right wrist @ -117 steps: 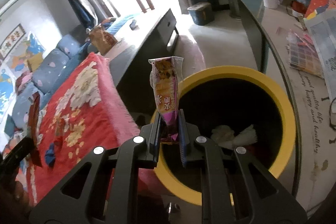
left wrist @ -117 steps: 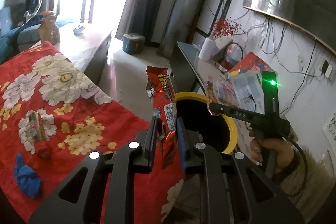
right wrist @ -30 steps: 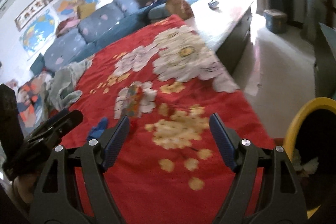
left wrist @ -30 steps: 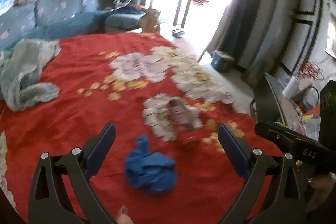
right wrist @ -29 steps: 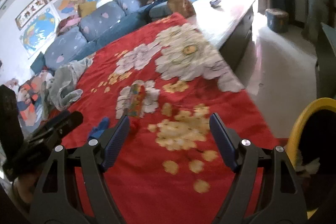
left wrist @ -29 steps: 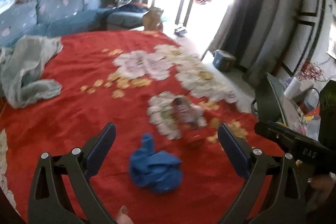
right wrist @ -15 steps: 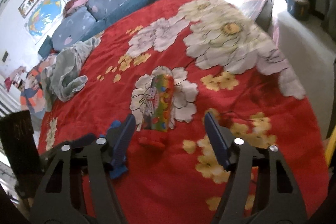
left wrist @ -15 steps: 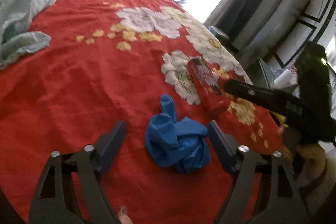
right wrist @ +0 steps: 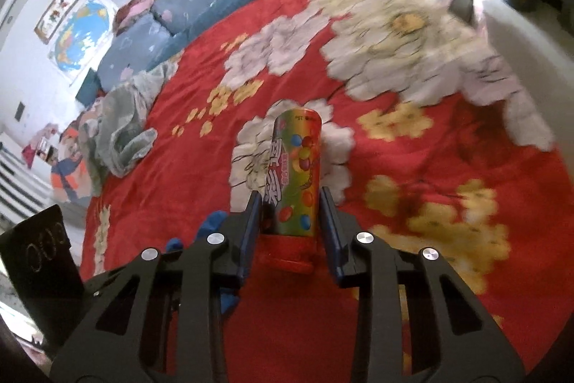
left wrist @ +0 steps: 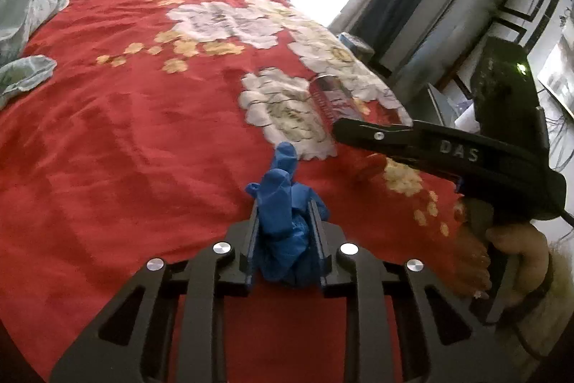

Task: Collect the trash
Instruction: 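Grasp the blue cloth with the left tool while the right tool grasps the colourful candy tube, then carry the blue cloth with the left tool while the right tool carries the candy tube over the bin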

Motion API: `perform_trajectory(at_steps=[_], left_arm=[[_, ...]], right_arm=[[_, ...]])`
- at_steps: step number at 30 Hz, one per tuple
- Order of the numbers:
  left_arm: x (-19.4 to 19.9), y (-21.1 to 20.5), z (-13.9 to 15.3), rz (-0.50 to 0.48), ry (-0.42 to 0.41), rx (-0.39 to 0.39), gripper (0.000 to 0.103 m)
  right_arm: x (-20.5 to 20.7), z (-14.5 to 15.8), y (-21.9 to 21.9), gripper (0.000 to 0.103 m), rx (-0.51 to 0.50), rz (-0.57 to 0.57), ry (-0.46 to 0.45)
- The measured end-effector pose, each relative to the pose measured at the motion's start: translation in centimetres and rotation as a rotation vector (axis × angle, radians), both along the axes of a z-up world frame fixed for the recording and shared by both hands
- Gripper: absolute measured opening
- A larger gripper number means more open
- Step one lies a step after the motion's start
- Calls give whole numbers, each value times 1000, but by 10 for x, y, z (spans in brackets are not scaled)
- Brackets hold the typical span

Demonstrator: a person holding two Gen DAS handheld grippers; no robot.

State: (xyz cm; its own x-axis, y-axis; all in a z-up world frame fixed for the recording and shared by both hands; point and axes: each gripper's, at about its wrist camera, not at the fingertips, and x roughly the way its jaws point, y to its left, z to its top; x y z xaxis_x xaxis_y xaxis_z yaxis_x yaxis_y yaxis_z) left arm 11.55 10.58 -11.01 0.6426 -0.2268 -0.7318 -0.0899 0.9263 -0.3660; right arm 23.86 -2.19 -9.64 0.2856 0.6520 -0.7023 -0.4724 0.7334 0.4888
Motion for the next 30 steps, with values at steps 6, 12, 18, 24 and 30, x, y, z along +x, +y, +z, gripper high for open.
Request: perform_trajectory(at_steps=[6, 12, 18, 24, 30], left_arm=[[4, -29, 22, -57, -60, 15, 20], [8, -62, 47, -125, -122, 40, 20], [13, -93, 60, -189, -156, 61, 20], [18, -122, 70, -247, -181, 75, 20], [21, -150, 76, -303, -202, 85, 20]], right_arm=[[-11, 29, -49, 26, 4, -79, -105], [-20, 49, -103, 26, 21, -174, -161], [-27, 56, -150, 26, 27, -263, -181], [-32, 58, -192, 26, 28, -341, -188], [-40, 57, -226, 26, 23, -408, -192]])
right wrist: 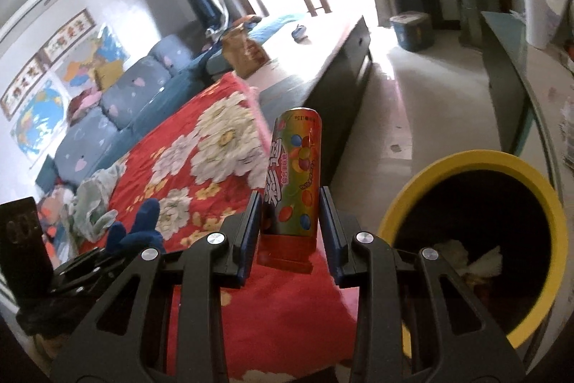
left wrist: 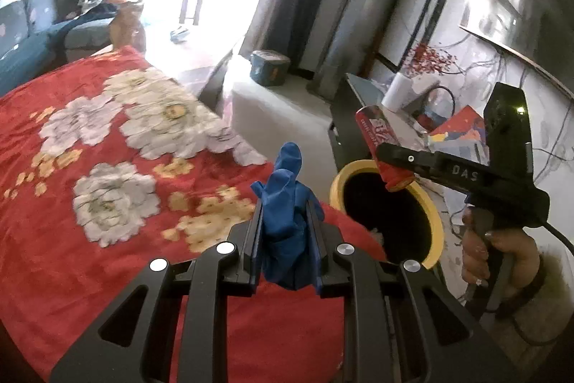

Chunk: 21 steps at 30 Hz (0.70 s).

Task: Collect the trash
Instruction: 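Carry the blue cloth with the left tool while the right tool carries the candy tube over the bin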

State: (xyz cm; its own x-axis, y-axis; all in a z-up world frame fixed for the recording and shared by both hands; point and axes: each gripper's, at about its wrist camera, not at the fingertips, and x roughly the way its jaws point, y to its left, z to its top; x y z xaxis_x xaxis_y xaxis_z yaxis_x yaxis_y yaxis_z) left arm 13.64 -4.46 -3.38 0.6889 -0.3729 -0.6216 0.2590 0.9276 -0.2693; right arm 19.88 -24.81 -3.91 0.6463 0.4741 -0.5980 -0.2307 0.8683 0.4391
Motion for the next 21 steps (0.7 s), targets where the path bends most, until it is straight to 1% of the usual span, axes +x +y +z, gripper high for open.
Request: perform_trajectory(at_steps=[10, 21], left_arm=[[4, -44, 3, -82, -17, 24, 20], [4, -90, 0, -161, -30, 36, 20]], right_arm=[[-11, -3, -38, 26, -13, -85, -9], [-17, -15, -72, 26, -45, -184, 3]])
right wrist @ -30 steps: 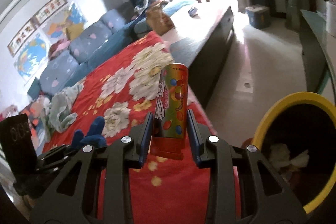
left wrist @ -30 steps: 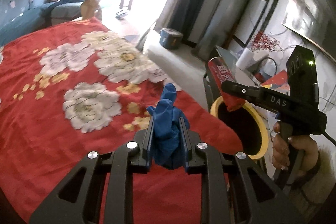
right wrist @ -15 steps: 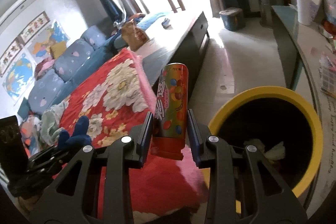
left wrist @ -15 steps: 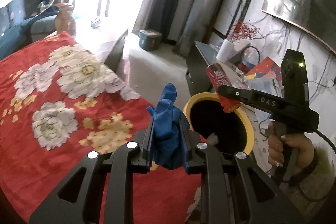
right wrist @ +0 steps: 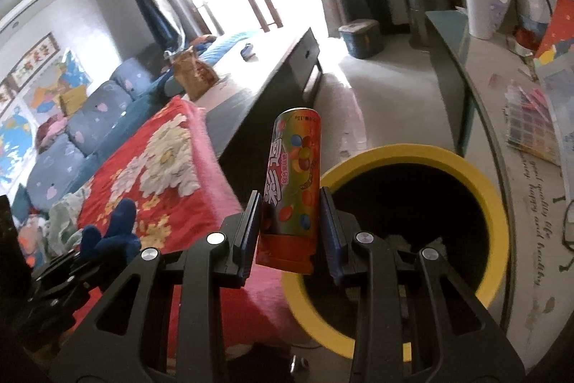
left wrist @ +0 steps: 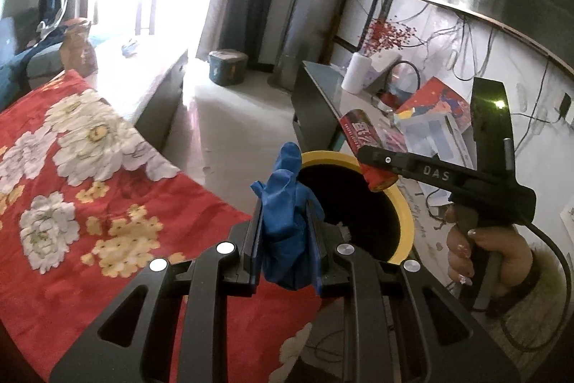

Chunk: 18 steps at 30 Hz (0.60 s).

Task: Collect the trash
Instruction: 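Carry the blue cloth with the left tool while the right tool carries the candy tube over the bin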

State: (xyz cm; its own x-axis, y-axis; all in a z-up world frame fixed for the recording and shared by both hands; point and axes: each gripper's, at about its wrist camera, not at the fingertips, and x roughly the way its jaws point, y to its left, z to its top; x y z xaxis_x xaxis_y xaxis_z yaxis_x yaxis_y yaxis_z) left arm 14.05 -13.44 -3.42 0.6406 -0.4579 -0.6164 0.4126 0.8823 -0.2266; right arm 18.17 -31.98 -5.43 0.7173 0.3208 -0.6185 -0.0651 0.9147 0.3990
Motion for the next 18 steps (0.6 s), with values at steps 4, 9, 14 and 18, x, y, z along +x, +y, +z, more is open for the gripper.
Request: perform_trajectory(at_steps=[4, 9, 14, 18], left_arm=[[0, -13, -3, -22, -1, 0, 20], [1, -31, -8, -54, 2, 8, 20], [4, -48, -14, -87, 7, 16, 20], [7, -63, -19, -118, 9, 28, 20]], right_arm=[[-2, -4, -14, 26, -9, -40, 9], [-3, -12, -31, 26, -19, -86, 29], [-5, -22, -48, 26, -25, -129, 63], [-6, -28, -57, 26, -14, -151, 82]])
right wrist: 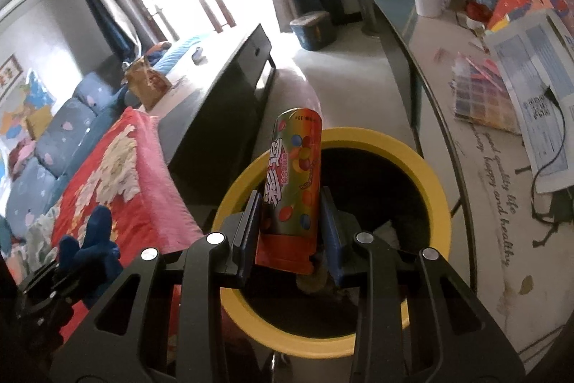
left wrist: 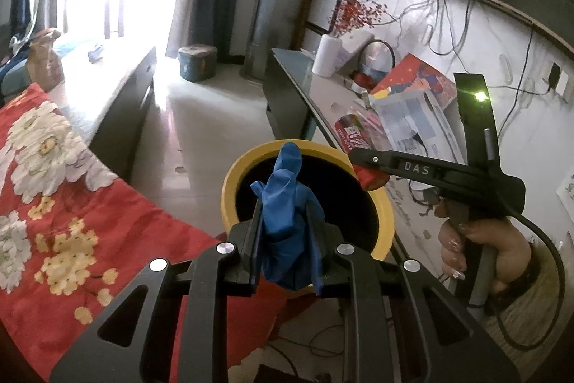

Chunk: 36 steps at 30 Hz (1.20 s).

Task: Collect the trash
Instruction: 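Carry the blue cloth with the left tool while the right tool carries the candy tube over the bin, then open the left tool over the bin while the right tool opens to drop the candy tube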

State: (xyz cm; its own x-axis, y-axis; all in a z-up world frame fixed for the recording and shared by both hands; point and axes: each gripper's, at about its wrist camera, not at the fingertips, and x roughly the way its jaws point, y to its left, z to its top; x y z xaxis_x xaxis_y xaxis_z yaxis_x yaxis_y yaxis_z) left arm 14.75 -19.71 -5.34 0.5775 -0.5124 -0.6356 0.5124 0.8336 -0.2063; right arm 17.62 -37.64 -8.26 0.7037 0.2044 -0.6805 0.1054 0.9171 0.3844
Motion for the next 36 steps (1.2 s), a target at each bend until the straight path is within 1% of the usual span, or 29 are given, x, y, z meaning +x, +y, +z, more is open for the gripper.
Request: perform_trajectory(at_steps=[15, 22, 27, 28, 29, 30, 31, 32, 33, 35, 36], left_arm=[[17, -48, -25, -73, 22, 66, 20], [28, -65, -42, -93, 54, 94, 20], [41, -75, -55, -95, 87, 96, 21], [43, -76, -57, -94, 89, 97, 23], [46, -78, -59, -92, 92, 95, 24], [47, -78, -60, -91, 96, 96, 26], [48, -78, -61, -88, 98, 95, 29], [48, -77, -62, -85, 98, 95, 37], [48, -76, -61, -82, 95, 96, 43], [47, -72, -57, -70, 84, 95, 60], [46, -69, -54, -65, 80, 91, 64]], right_arm=[[-1, -21, -29, 26, 51, -38, 52], [1, -30, -37, 26, 81, -44, 74], [2, -34, -43, 27, 115, -56, 84], [2, -35, -43, 28, 117, -59, 87], [1, -36, -45, 32, 125, -63, 89], [0, -36, -46, 35, 128, -70, 89], [-1, -35, -47, 40, 127, -74, 87], [-3, -34, -48, 46, 123, -81, 81], [-5, -31, -48, 48, 118, -87, 73], [-11, -26, -48, 55, 100, -98, 63], [-14, -23, -47, 58, 93, -100, 55]])
